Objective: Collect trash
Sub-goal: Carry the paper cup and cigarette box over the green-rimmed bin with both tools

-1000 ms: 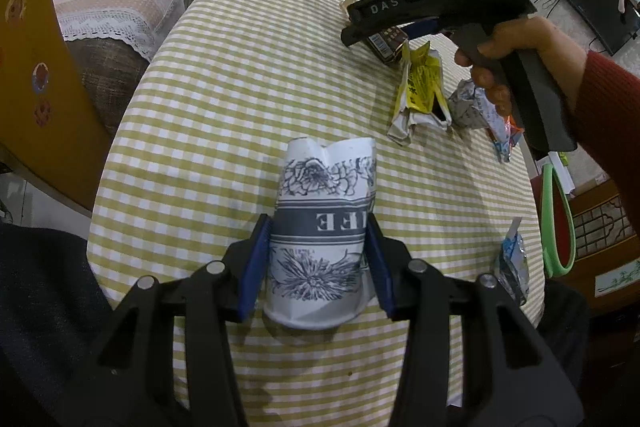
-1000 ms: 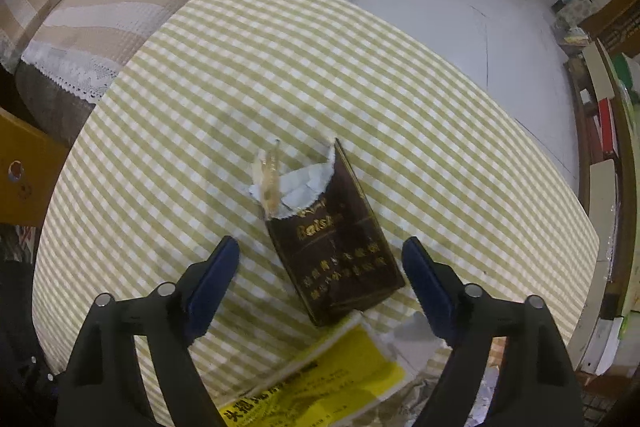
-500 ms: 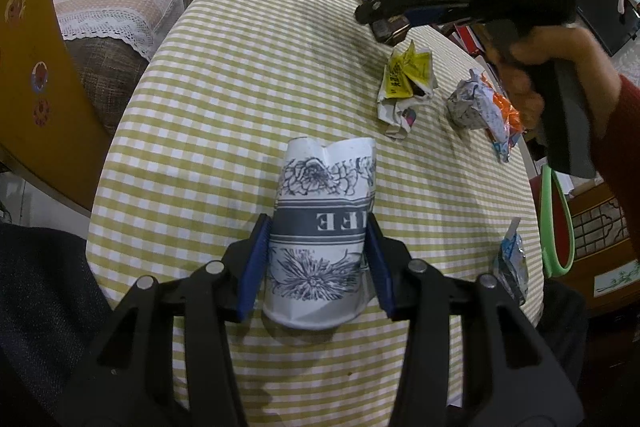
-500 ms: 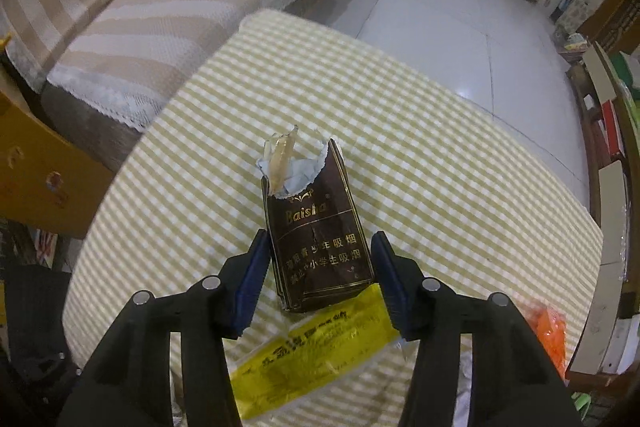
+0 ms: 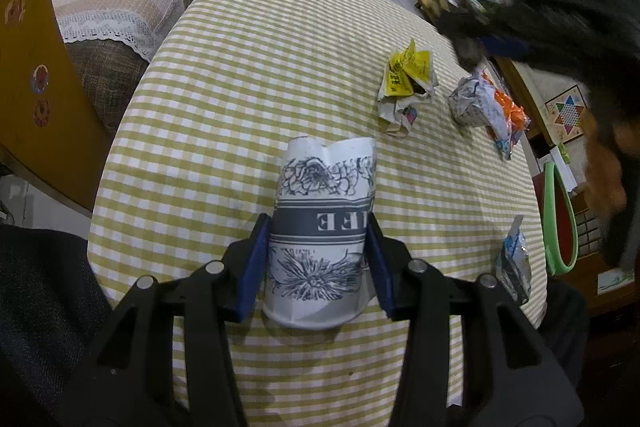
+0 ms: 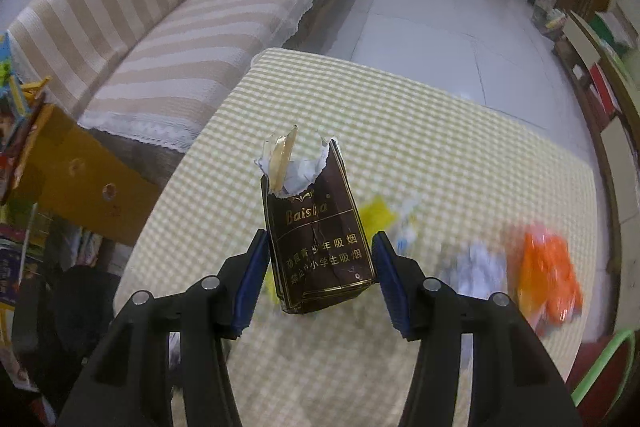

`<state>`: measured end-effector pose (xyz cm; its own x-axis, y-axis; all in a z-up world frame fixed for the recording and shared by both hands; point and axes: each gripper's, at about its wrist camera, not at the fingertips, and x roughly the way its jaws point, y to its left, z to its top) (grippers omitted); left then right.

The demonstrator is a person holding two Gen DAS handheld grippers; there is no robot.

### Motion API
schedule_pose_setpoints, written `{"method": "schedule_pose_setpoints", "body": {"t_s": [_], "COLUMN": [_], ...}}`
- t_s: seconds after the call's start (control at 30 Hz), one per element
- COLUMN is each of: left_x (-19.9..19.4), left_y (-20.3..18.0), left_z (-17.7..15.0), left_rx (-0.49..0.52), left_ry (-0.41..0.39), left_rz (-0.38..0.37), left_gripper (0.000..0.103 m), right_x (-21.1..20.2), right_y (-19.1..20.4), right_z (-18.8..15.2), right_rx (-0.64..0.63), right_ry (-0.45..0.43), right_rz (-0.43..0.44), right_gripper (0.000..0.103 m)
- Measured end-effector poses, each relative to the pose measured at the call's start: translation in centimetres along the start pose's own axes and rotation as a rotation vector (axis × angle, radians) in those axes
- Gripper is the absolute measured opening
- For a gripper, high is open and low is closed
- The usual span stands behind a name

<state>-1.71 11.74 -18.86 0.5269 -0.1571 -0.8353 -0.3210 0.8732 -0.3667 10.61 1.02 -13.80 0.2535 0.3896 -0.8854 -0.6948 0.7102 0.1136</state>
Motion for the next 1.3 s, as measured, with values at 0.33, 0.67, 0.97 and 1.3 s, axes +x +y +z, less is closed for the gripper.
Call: {"method": "schedule_pose_setpoints", "body": {"t_s": [0.33, 0.67, 0.97, 1.3], "left_x": [0.0, 0.0, 0.1, -0.1], "left_y": [-0.5, -0.7, -1.0, -0.6], "left_z": [-0.1, 0.0, -0.2, -0.1], "left_rx": [0.016, 0.037, 0.051, 0.023], "left_ry": [0.004, 0.006, 0.007, -0.005], "left_rz": [0.021, 0.026, 0.046, 0.052], "left_gripper": [0.049, 0.061, 0.061, 0.044], "right_x": [-3.0, -1.8, -2.2, -0.7], "right_y": [-1.2, -2.4, -3.3, -3.0], "right_z": [-9.0, -11.8, -11.9, -12.6], "right_rx": [0.103, 0.167, 0.196, 0.221], "right_ry": [0.063, 0.101, 0.095, 0.106], "right_rz": [-0.037, -0.105, -0.084, -0.068], "right_gripper": [0.053, 0.067, 0.075, 0.075]}}
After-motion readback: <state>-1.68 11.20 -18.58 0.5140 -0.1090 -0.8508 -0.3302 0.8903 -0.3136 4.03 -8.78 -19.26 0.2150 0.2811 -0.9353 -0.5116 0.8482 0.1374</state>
